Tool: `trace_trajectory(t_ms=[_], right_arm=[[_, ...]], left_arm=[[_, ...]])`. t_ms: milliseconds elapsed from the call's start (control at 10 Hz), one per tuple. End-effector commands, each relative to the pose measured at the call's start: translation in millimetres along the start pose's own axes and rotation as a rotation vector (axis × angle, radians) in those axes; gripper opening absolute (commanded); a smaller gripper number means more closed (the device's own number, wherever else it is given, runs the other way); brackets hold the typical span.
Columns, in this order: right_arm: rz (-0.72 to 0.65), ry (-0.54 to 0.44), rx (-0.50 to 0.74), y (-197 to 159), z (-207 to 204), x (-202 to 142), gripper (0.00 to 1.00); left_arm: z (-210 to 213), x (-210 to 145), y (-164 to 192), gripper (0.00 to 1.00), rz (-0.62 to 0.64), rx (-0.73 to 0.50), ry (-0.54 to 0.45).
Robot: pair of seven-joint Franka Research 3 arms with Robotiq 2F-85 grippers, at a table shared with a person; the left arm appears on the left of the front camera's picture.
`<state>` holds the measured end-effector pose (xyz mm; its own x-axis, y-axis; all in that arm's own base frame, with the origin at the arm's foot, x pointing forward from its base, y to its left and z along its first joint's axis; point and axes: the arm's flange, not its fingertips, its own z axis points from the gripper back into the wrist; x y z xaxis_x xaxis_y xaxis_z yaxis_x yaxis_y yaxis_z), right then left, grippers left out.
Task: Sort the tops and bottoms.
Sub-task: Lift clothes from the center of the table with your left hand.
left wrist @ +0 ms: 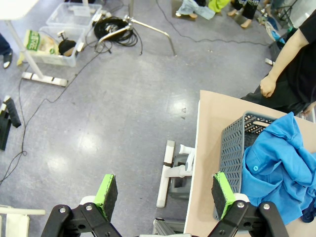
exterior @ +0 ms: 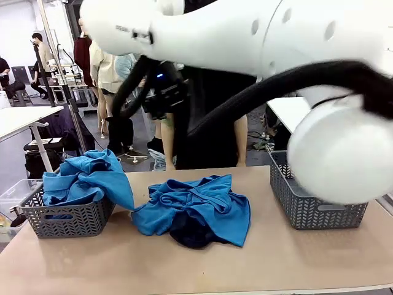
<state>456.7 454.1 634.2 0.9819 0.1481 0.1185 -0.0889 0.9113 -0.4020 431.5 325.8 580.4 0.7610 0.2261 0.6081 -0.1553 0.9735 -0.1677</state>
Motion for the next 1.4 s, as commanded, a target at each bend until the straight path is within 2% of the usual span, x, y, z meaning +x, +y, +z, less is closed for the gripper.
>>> trace_trajectory(t_ms=[0, 100, 200, 400, 500, 1000, 1100, 1300], right_arm=[[0.039, -0.060, -0.099, -61, -69, -60, 1.00], [0.022, -0.031, -0.130, -85, -92, -80, 1.00], [-0.027, -0.005, -0.078, -108, -113, -101, 1.00], [-0.136, -0.051, 0.010, -142, -164, -149, 1.00], [-0.011, 0.025, -0.093, -97, -55, -42, 1.00], [-0.028, 0.017, -0.071, -98, -65, -50, 1.00], [0.014, -0.026, -0.041, -123, -80, -67, 1.00], [-0.024, -0.025, 0.068, -174, -123, -112, 1.00]], left_arm=[[1, -3, 2, 1.00, -0.019, 0.009, -0.005], [1, -3, 2, 1.00, -0.019, 0.009, -0.005], [1, -3, 2, 1.00, -0.019, 0.009, -0.005], [1, -3, 2, 1.00, -0.019, 0.009, -0.005], [1, -3, 2, 1.00, -0.019, 0.009, -0.005], [1, -3, 2, 1.00, -0.019, 0.009, -0.005], [1, -3, 2, 1.00, -0.019, 0.009, -0.005], [1, -3, 2, 1.00, -0.019, 0.009, -0.005]])
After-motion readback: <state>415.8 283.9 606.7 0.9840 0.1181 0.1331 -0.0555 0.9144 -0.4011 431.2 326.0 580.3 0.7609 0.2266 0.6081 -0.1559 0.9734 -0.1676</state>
